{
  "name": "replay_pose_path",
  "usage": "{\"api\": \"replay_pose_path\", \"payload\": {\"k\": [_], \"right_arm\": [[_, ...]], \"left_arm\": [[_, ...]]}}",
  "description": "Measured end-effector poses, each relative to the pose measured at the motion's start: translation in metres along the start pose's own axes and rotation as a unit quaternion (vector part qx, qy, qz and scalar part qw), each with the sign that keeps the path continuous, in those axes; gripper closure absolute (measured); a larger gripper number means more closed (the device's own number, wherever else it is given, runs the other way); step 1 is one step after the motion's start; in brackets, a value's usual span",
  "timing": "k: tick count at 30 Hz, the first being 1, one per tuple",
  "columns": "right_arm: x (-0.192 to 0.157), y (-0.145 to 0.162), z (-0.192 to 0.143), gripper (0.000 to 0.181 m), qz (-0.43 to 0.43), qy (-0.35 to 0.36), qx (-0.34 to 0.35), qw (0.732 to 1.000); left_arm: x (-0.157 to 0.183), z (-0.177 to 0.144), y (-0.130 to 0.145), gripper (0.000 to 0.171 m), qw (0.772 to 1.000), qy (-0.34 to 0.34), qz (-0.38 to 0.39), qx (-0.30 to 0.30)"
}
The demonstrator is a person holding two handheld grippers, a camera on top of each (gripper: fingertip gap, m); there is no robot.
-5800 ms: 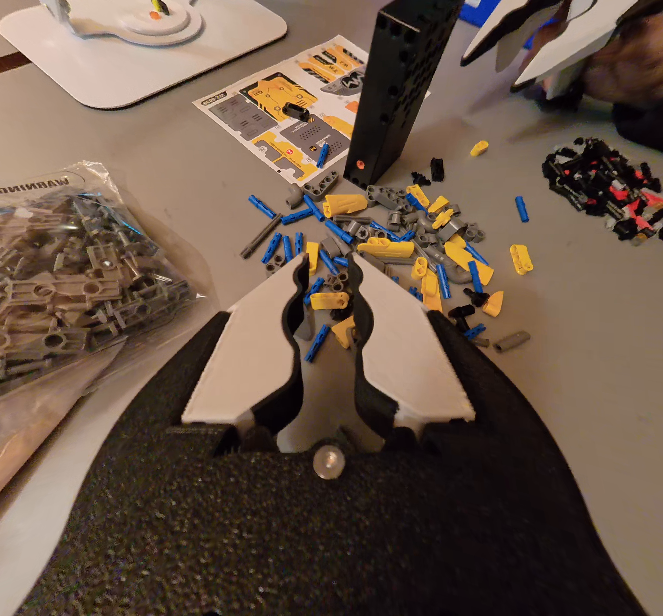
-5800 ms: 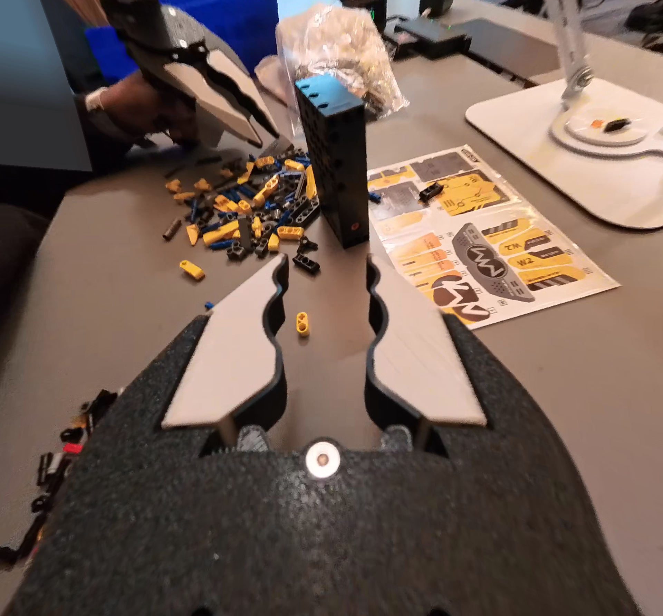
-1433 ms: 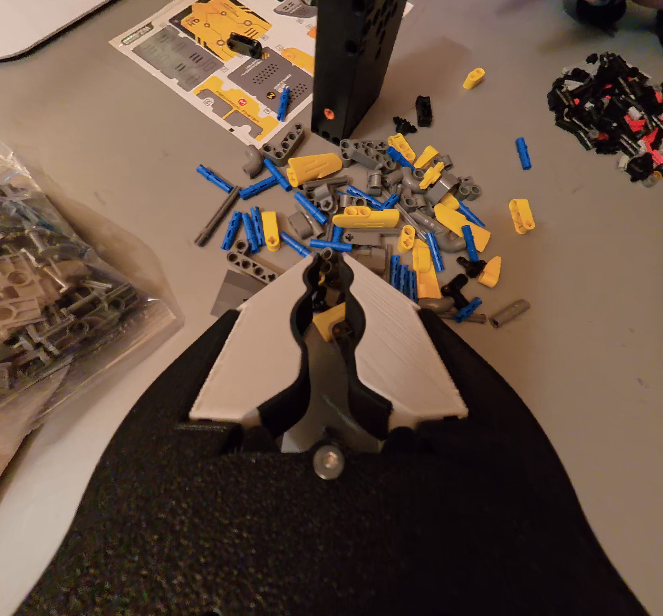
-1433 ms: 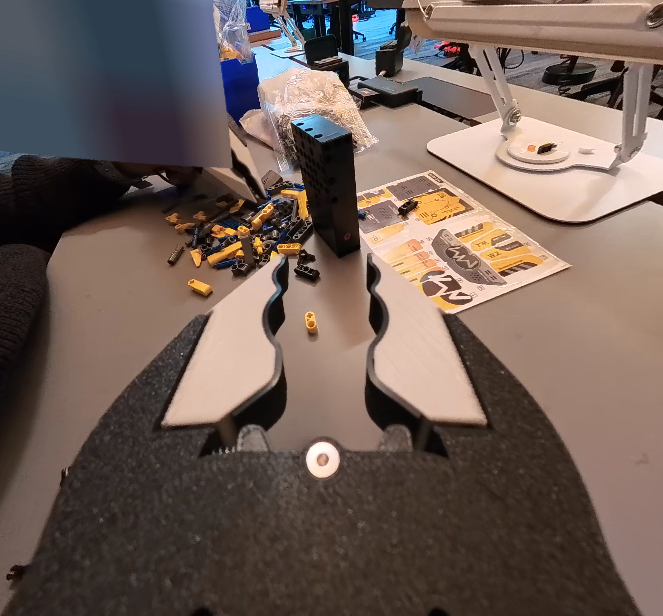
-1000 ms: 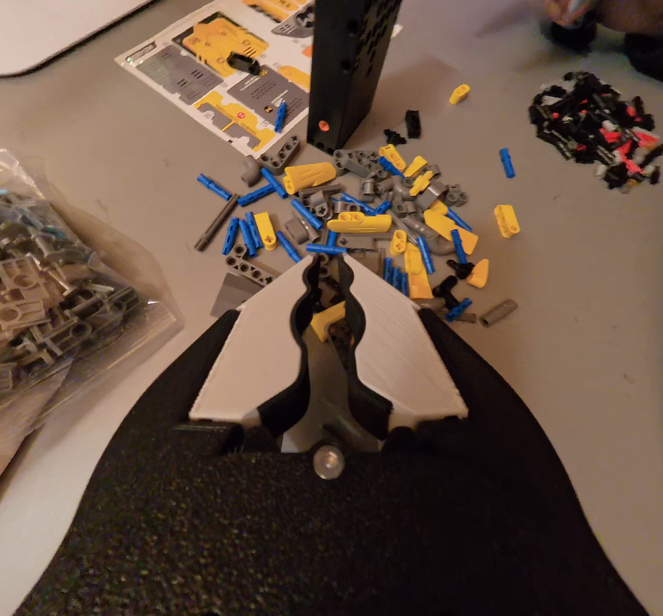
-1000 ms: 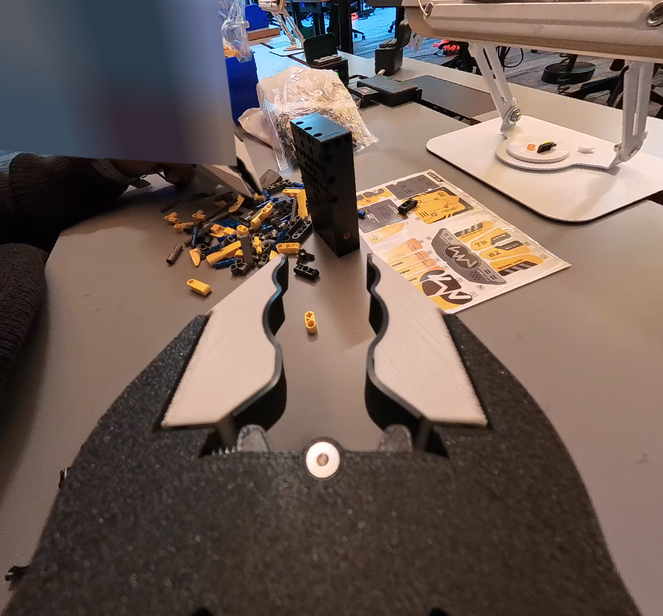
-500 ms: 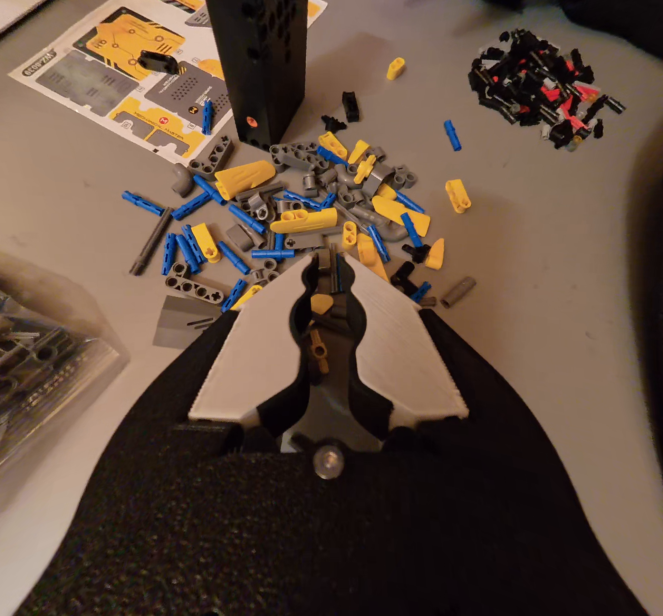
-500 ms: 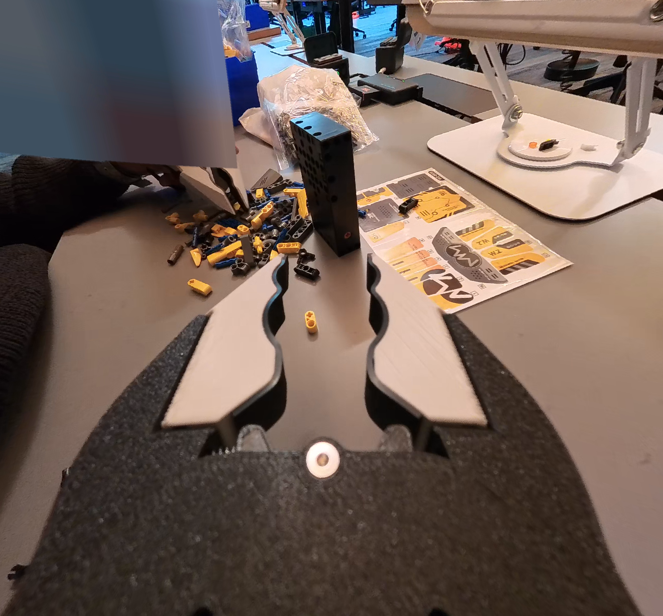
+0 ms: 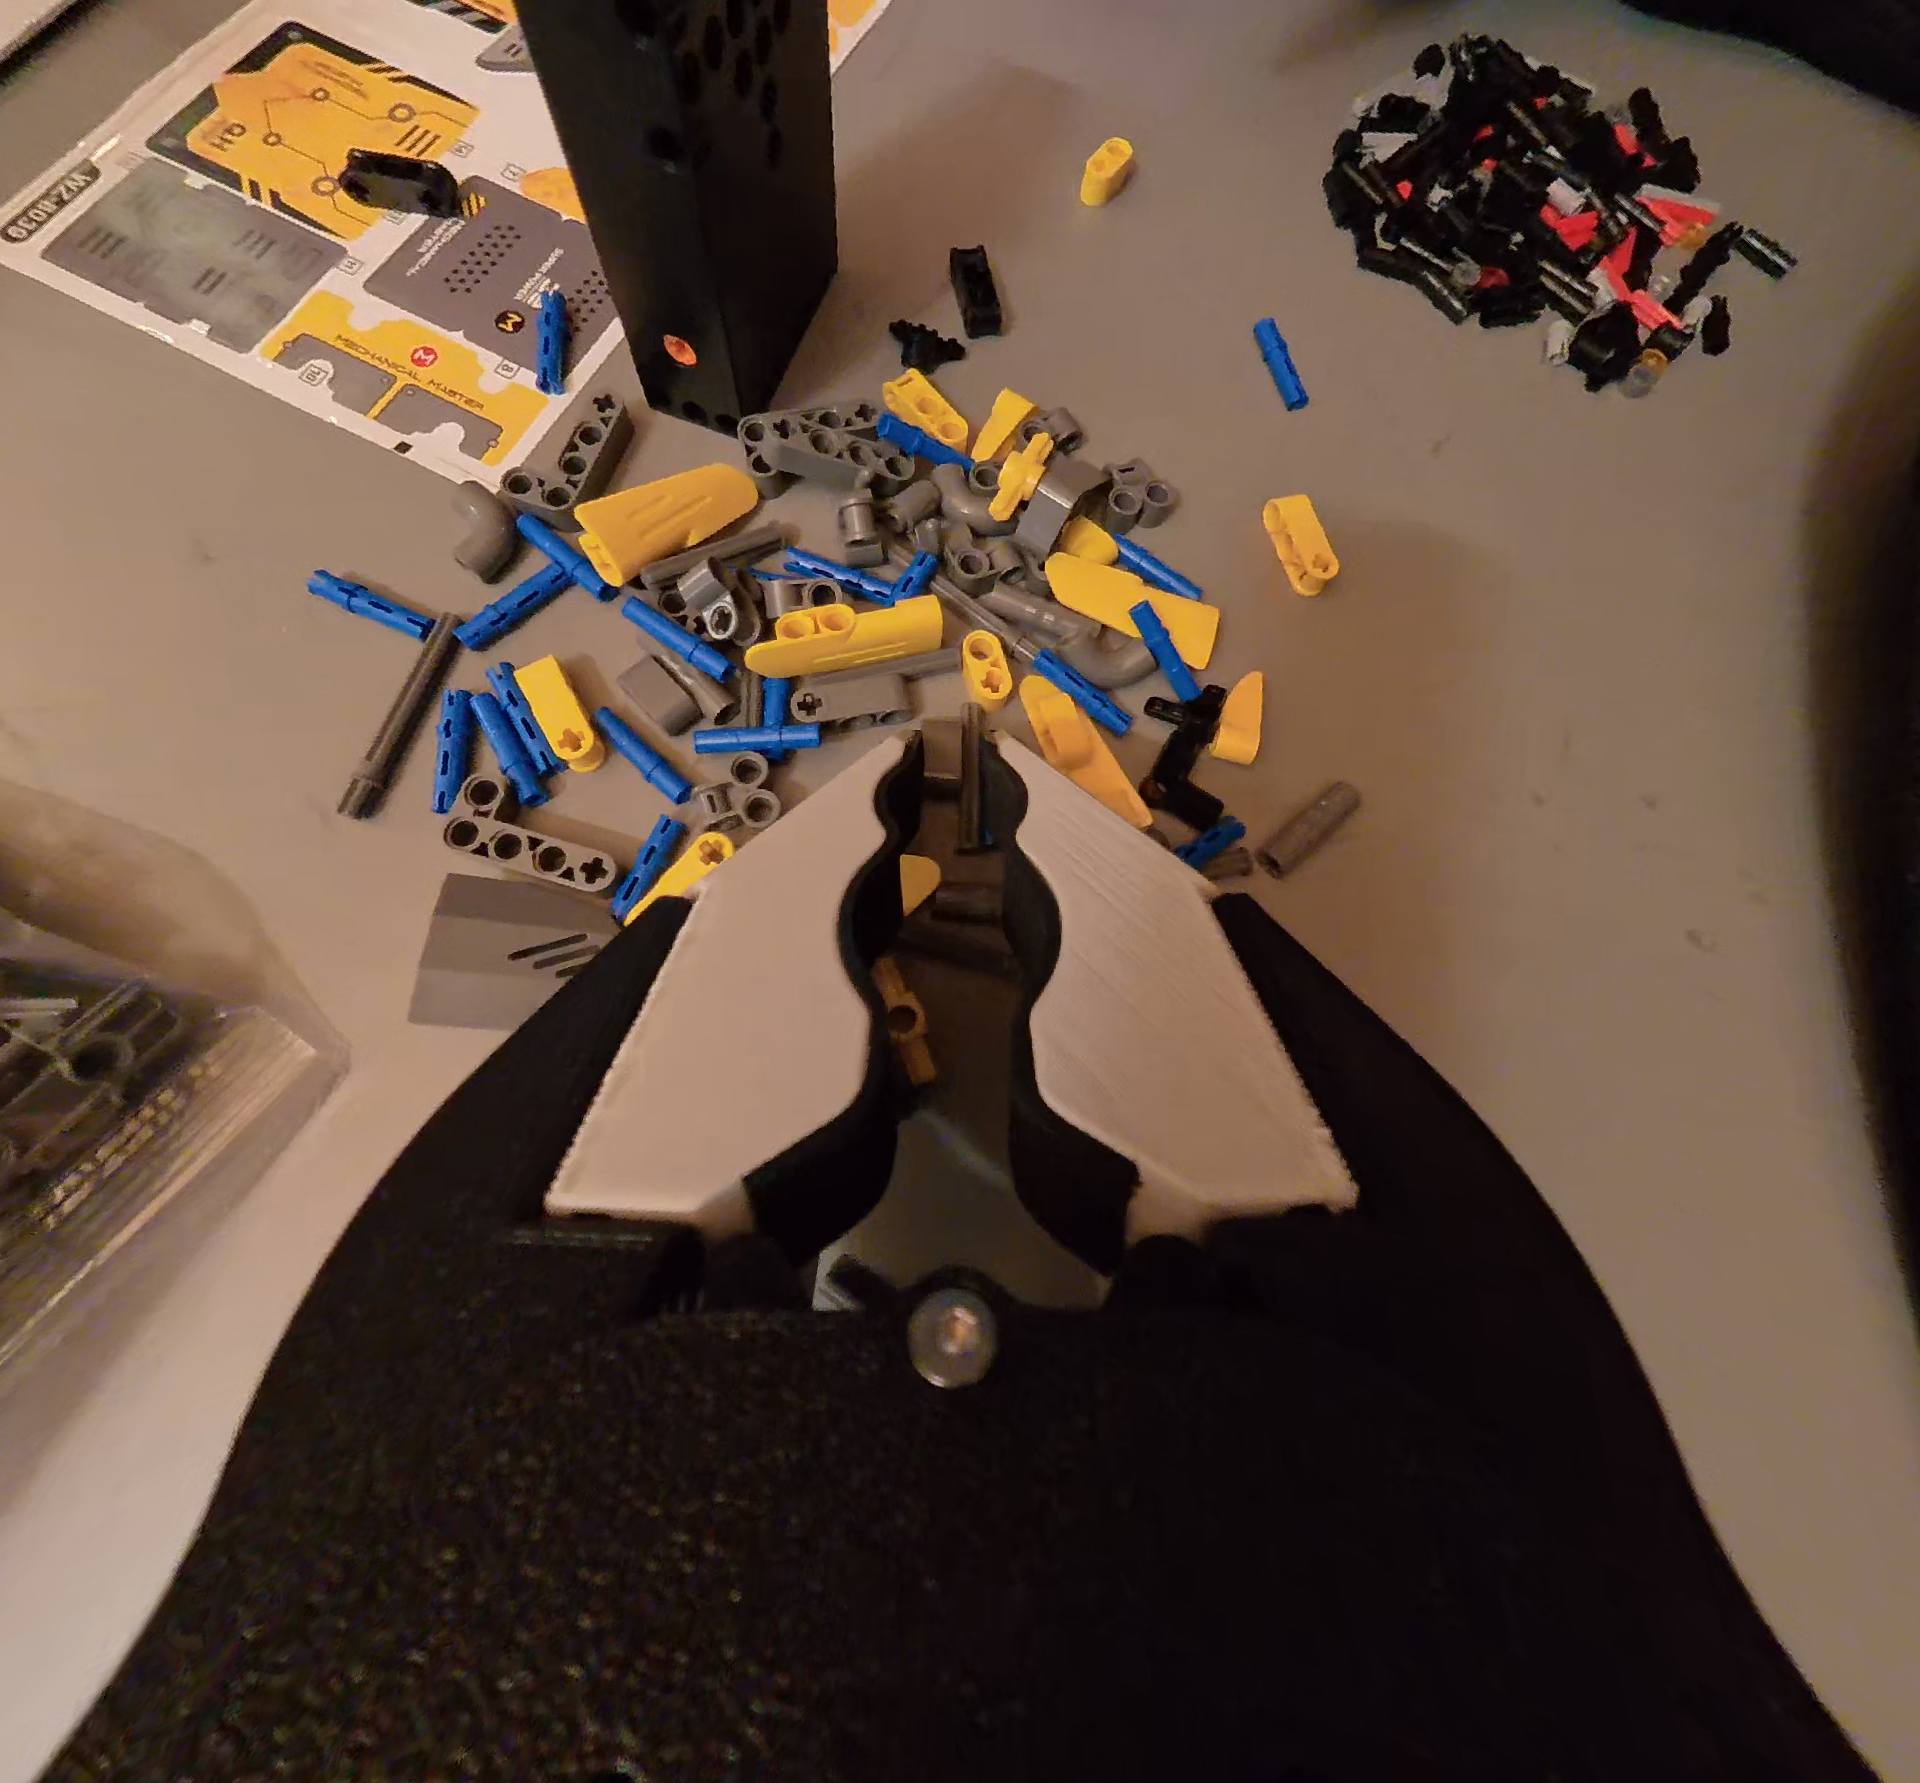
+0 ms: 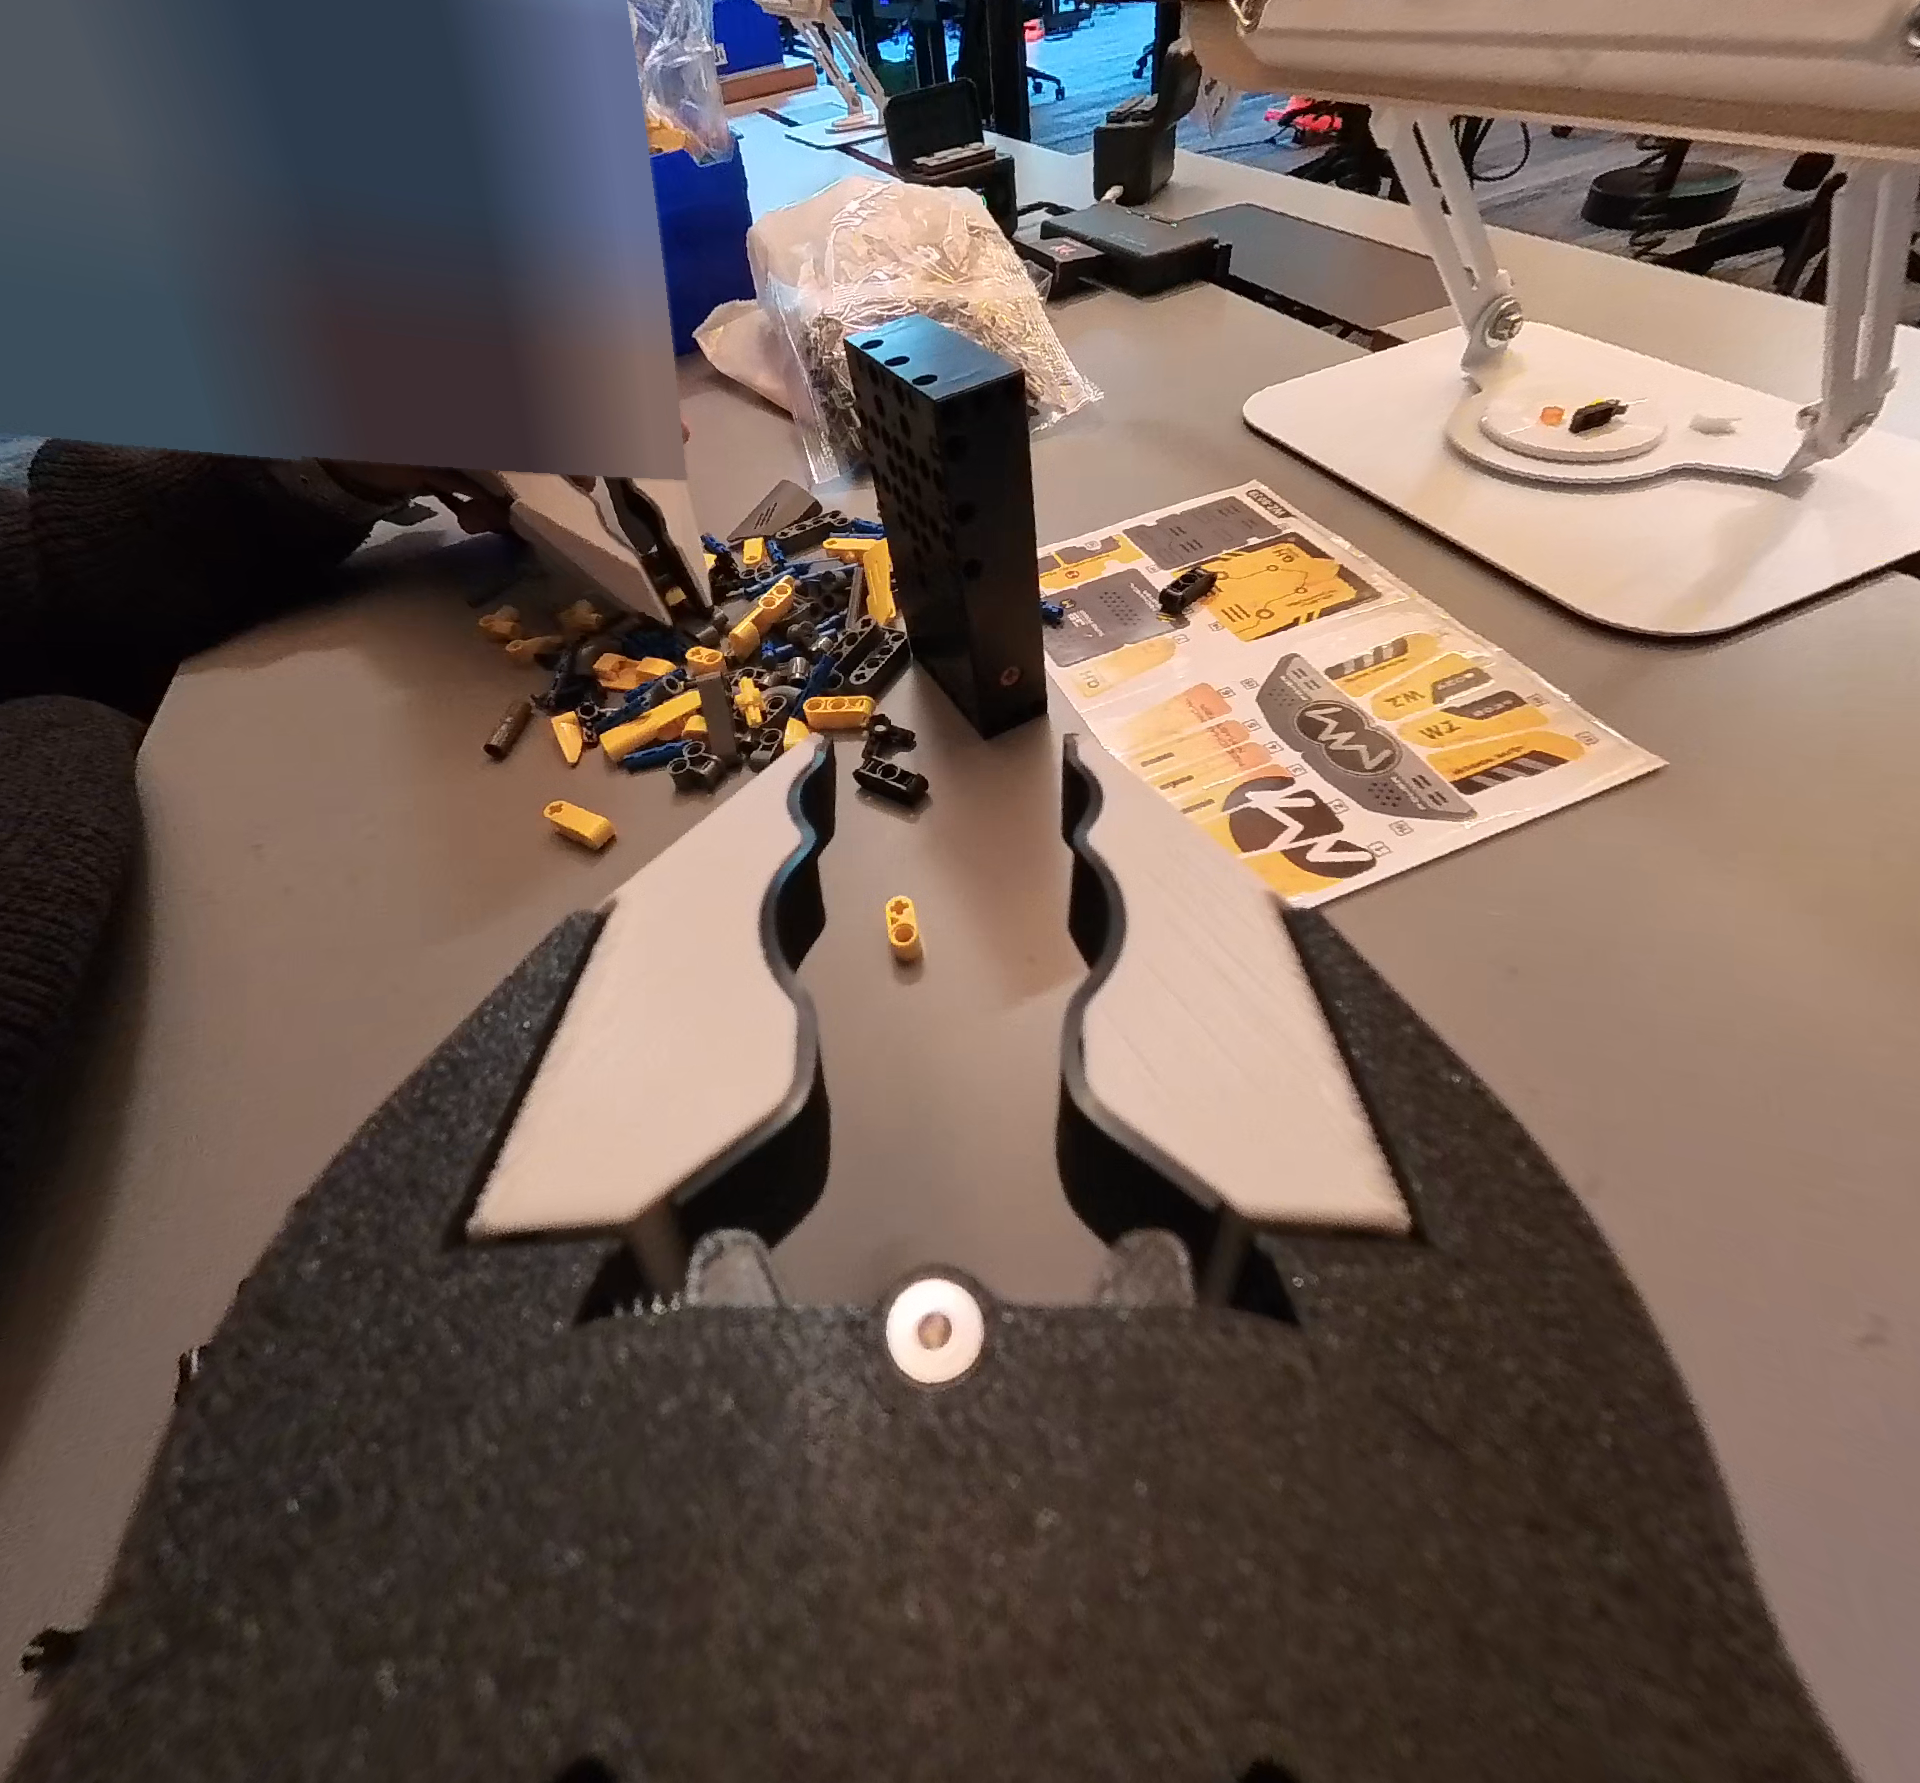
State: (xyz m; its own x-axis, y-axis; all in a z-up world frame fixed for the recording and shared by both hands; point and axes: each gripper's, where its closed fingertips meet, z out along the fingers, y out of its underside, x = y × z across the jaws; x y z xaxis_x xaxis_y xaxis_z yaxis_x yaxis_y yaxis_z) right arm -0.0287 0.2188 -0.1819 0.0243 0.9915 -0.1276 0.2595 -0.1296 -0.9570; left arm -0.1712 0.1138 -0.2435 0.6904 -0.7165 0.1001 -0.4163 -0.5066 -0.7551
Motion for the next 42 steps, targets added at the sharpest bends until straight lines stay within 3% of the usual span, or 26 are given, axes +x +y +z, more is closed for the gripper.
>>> {"api": "replay_pose_path", "payload": {"k": [7,13,25,29,33,37,42], "right_arm": [[0.0,0.0,0.0,0.139,0.001,0.001,0.0,1.0],[0.0,0.001,0.0,0.139,0.0,0.001,-0.002,1.0],[0.0,0.001,0.001,0.139,-0.002,0.001,-0.002,1.0],[0.0,0.001,0.001,0.139,-0.003,0.001,-0.003,1.0],[-0.001,0.001,0.001,0.139,-0.003,0.001,-0.004,1.0],[0.0,0.001,0.001,0.139,0.0,0.0,-0.005,1.0],[-0.001,0.002,0.0,0.139,-0.002,-0.001,-0.008,1.0]], "left_arm": [[-0.014,-0.002,-0.001,0.161,0.999,-0.027,-0.037,0.008],[-0.001,-0.004,-0.005,0.161,1.0,-0.01,0.008,0.019],[-0.003,0.002,0.002,0.165,1.0,-0.018,0.006,-0.01],[-0.008,-0.006,-0.008,0.165,0.999,-0.023,-0.011,0.031],[-0.014,-0.022,-0.027,0.165,0.992,-0.009,-0.066,0.108],[-0.014,-0.034,-0.043,0.165,0.973,0.048,-0.146,0.175],[-0.015,-0.038,-0.049,0.165,0.944,0.116,-0.227,0.211]]}}
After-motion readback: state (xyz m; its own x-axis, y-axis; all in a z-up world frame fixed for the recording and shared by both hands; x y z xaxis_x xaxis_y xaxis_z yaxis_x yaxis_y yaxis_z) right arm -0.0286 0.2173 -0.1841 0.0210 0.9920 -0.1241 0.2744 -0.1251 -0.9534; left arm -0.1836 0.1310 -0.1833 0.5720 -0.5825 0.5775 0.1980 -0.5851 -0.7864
